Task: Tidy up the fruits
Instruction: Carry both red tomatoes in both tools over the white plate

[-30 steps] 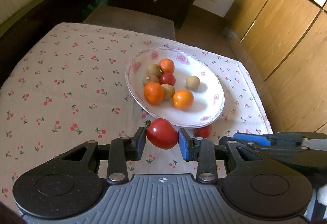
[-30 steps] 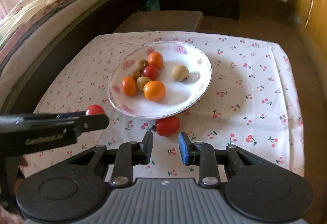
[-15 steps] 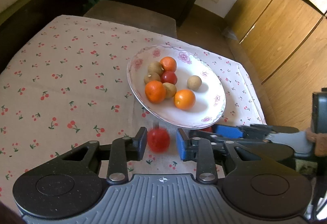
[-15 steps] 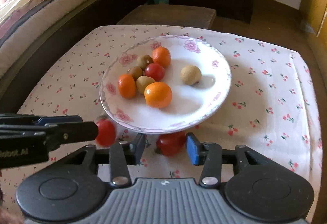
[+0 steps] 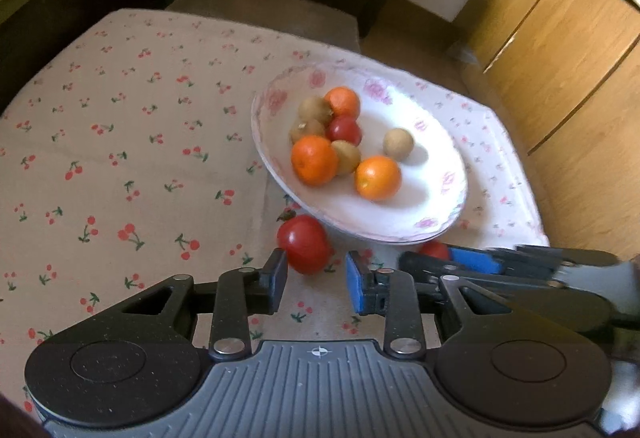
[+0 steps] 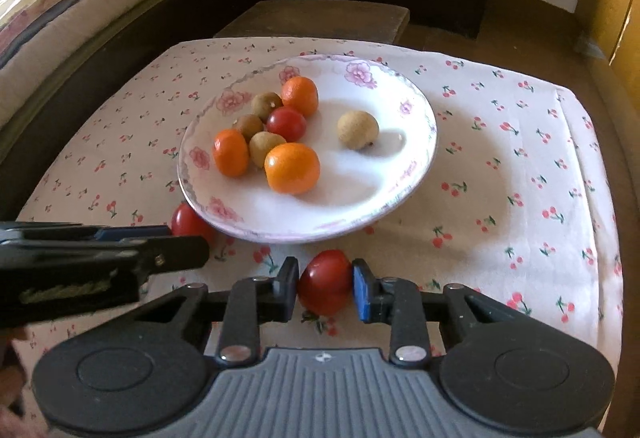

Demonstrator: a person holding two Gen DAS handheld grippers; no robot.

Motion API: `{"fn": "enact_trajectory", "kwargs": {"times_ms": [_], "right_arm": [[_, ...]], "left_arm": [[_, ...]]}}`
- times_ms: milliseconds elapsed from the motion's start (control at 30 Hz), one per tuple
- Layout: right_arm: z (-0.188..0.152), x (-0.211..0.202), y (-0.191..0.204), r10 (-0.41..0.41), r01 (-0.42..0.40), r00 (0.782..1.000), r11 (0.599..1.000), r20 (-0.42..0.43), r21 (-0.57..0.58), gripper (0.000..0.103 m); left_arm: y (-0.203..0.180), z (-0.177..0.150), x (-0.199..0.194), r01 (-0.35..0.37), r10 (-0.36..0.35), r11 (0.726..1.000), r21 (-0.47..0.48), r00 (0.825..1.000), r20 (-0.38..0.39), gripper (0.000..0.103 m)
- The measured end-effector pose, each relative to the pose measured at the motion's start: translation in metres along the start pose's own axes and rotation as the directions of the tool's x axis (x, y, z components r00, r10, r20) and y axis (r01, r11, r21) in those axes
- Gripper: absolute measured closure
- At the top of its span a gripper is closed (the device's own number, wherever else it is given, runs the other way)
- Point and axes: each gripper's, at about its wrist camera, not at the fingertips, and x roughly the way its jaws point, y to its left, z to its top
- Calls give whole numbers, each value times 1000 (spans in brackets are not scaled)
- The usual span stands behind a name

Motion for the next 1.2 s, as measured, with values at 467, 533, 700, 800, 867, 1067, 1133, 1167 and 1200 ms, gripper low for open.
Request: {"fn": "enact_trajectory", "kwargs": {"times_ms": [467, 533, 700, 800, 867, 1067, 1133, 1167, 1200], "right_arm": [[-4, -6, -4, 12, -12, 1000, 1000, 1, 8, 73], [-4, -7, -3, 11, -11, 1000, 1000, 2, 5, 73], [-7, -11, 1, 15, -15, 1000, 1000, 1, 0, 73], [-10, -18, 3, 18, -18, 1000, 1000, 6, -3, 73], [-13, -23, 5, 20, -20, 1000, 1000, 10, -4, 73], [-19, -38, 7, 19, -19, 1000, 1000, 21, 2, 74], [-20, -44, 9, 23, -24, 999, 1000, 29, 4, 75], [-20, -46, 11, 25, -25, 999, 1000, 33, 5, 75], [-20, -49, 13, 24, -25, 999, 1000, 37, 4, 76]], "left_arm": [[-2, -1, 13, -42, 46, 998, -57, 996, 74, 63], [-3, -2, 14, -43, 47, 998, -50, 995, 86, 66], [1, -7, 8, -35, 37, 999, -29, 996, 78, 66], [0, -14, 1, -41, 41, 999, 3, 997, 68, 66], [1, -19, -4, -40, 39, 999, 14, 998, 58, 67], [1, -31, -18, -31, 30, 999, 17, 999, 42, 67], [-3, -33, -24, -25, 24, 999, 25, 999, 46, 67], [-5, -33, -26, -23, 21, 999, 30, 999, 49, 67], [-7, -34, -29, -21, 19, 999, 37, 998, 52, 67]]}}
